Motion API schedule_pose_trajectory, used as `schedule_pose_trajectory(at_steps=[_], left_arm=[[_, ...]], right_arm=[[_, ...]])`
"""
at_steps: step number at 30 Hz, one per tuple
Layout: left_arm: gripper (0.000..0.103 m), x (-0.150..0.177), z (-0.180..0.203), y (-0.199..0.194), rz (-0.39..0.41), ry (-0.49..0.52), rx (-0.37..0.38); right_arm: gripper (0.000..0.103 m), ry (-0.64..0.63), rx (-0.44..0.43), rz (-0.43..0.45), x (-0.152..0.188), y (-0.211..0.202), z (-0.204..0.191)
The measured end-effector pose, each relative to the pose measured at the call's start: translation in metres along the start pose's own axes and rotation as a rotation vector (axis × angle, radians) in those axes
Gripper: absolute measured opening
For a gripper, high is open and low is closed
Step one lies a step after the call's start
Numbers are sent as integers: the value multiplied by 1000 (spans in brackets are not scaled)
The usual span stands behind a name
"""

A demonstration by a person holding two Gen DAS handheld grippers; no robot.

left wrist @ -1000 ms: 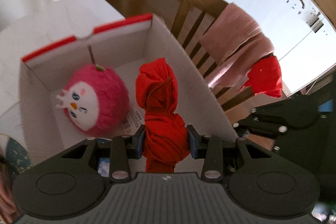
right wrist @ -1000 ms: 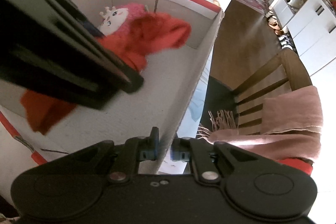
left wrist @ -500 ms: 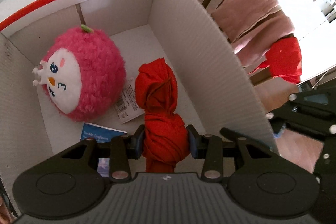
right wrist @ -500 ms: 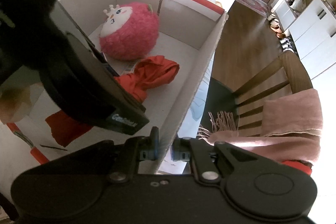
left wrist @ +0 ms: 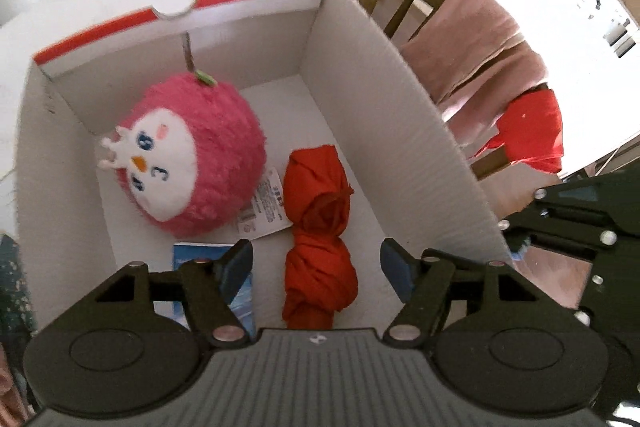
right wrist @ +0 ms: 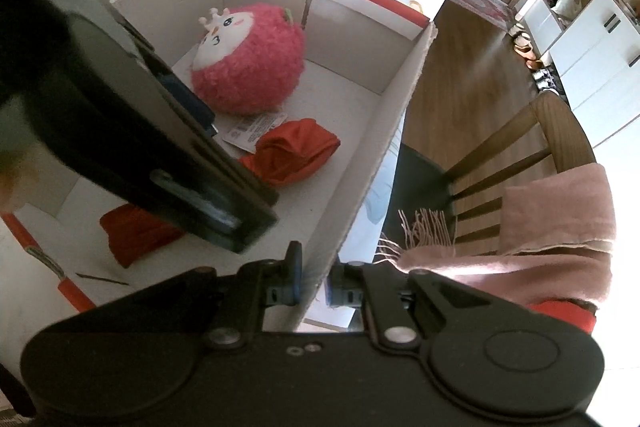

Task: Organize objects
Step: 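Open the left gripper to release the umbrella and withdraw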

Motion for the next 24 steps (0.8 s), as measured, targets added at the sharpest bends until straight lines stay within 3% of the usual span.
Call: schedule_pose_trajectory(at_steps=[10,22,24], left_arm=[[70,17,-9,-81,174,86,-64],[70,74,-86,-136,234,-81,-136],[76,88,-106,-147,241,-130,-146]], right_arm=[[9,17,15,-8,-1,2,2],[8,57,4,-26,-4,3,5],[8,74,-7,-32,-4,3,7]])
Point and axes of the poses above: each gripper's, at about its wrist camera, not at the fingertips, and y roughly the way its jaws point, z to its right, x to its underside, the point moved 7 cm from there along y, roughly the way its jaws point, and after that the axes turned 1 degree about -z, right-handed, at the moved point
